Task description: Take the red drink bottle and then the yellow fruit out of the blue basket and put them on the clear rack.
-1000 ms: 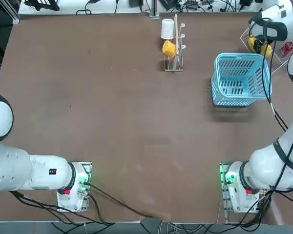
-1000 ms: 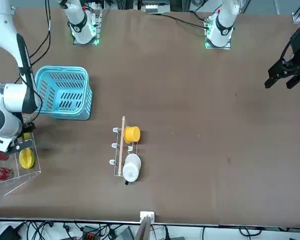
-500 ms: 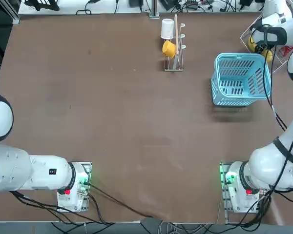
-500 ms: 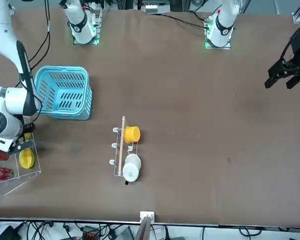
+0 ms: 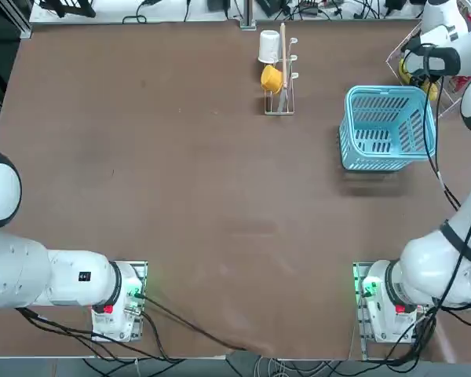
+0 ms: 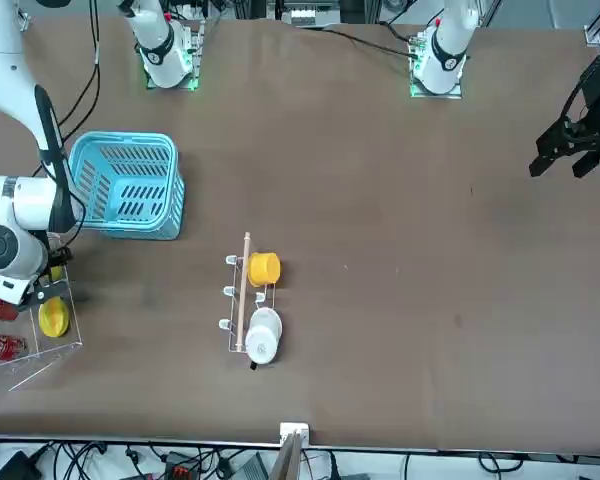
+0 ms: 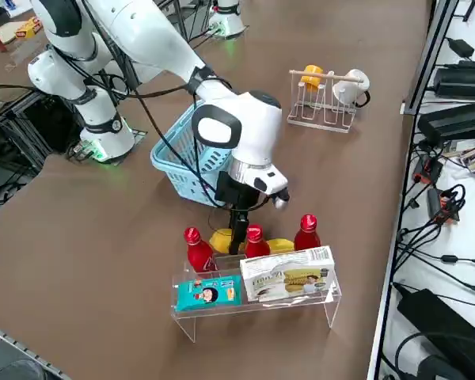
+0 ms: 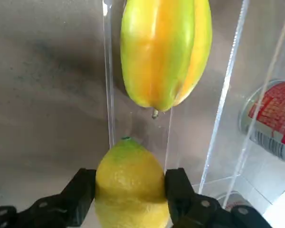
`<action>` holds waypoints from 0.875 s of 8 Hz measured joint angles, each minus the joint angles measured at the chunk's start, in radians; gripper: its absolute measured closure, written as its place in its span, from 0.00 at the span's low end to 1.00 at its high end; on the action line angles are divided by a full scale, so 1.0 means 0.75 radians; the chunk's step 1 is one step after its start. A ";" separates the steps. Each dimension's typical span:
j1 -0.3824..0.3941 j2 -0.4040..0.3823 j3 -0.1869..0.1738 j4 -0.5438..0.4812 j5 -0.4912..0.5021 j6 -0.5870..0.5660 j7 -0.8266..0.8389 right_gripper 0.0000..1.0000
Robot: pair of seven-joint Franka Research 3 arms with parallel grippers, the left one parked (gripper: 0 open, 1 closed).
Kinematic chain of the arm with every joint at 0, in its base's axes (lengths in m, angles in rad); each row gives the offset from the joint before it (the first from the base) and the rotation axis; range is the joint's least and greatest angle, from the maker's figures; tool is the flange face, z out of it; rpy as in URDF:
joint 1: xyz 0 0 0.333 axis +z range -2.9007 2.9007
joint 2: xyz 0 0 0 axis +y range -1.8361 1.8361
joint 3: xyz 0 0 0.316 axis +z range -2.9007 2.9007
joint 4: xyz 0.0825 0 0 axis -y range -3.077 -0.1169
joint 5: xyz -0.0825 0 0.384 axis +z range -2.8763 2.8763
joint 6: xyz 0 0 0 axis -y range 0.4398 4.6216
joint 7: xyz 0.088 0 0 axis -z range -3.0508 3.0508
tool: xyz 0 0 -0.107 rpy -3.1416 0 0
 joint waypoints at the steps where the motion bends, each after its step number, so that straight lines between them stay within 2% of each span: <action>1: -0.001 0.001 0.000 0.000 0.000 0.001 0.000 0.17; 7: -0.003 0.018 0.000 0.001 -0.066 0.004 0.000 0.17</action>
